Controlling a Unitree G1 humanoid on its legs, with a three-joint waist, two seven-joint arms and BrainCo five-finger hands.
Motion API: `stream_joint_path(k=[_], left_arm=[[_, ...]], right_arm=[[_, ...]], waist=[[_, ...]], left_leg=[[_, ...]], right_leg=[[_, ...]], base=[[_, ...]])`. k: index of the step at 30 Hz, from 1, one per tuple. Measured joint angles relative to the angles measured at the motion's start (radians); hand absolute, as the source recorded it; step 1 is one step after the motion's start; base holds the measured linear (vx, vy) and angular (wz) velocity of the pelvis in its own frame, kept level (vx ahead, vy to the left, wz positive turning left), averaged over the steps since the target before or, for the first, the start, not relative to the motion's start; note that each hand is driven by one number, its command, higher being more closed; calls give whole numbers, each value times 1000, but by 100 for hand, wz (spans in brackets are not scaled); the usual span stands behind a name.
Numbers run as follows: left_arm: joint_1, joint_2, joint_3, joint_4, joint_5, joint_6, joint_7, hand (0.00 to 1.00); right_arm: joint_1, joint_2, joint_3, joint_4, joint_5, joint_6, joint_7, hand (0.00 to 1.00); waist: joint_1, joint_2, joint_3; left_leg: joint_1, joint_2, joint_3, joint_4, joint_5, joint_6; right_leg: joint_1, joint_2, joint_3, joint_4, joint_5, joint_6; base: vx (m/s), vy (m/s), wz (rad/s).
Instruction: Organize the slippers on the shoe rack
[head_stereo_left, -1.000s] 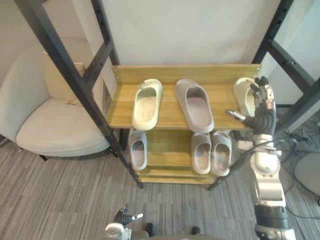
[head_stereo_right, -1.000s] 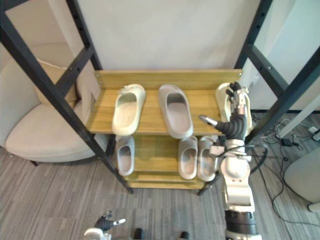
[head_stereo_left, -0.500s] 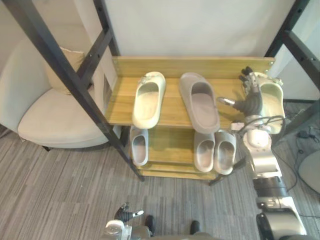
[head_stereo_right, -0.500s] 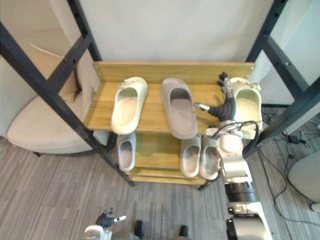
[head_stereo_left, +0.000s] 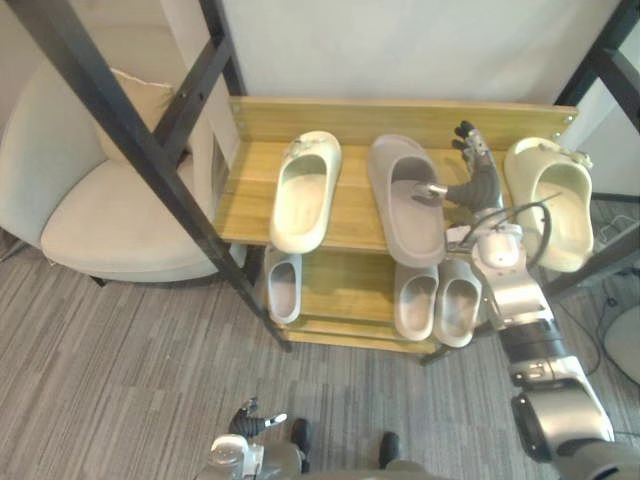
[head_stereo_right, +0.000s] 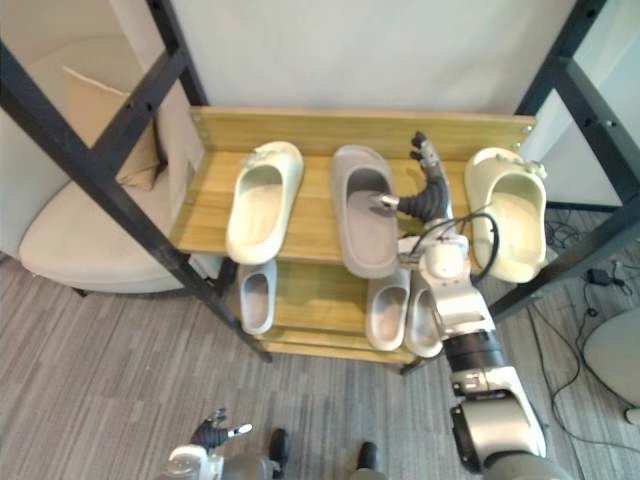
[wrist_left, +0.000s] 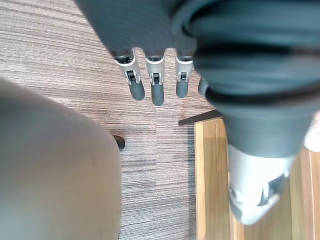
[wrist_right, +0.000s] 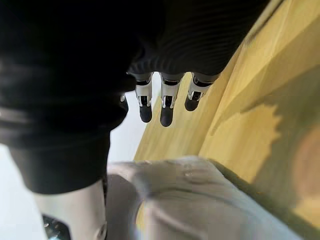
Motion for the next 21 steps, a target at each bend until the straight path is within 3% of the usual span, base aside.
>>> stream_joint_path(k=[6, 7, 21], left_arm=[[-1, 0, 0, -7, -6, 0, 0, 0], [-1, 0, 0, -8, -10, 0, 0, 0], [-10, 2, -1, -9, -53, -15, 1, 0]], right_arm=[[-77, -5, 25, 77, 0, -4, 7, 0], [-84, -15, 41, 81, 0, -5, 9, 100], [-244, -75, 130, 233, -1, -16, 31, 100]], waist=[[9, 0, 7], [9, 1, 9], [18, -1, 38]], left_leg=[[-3, 0, -1, 0, 0, 0], [-3, 0, -1, 0, 0, 0], [-15, 3, -18, -4, 21, -4]], right_leg=[[0, 1, -1, 0, -1, -1], [-1, 1, -1, 2, -1, -2], [-30, 3, -8, 33, -6, -11]], base=[[0, 0, 0], [0, 0, 0], [-35, 8, 2]])
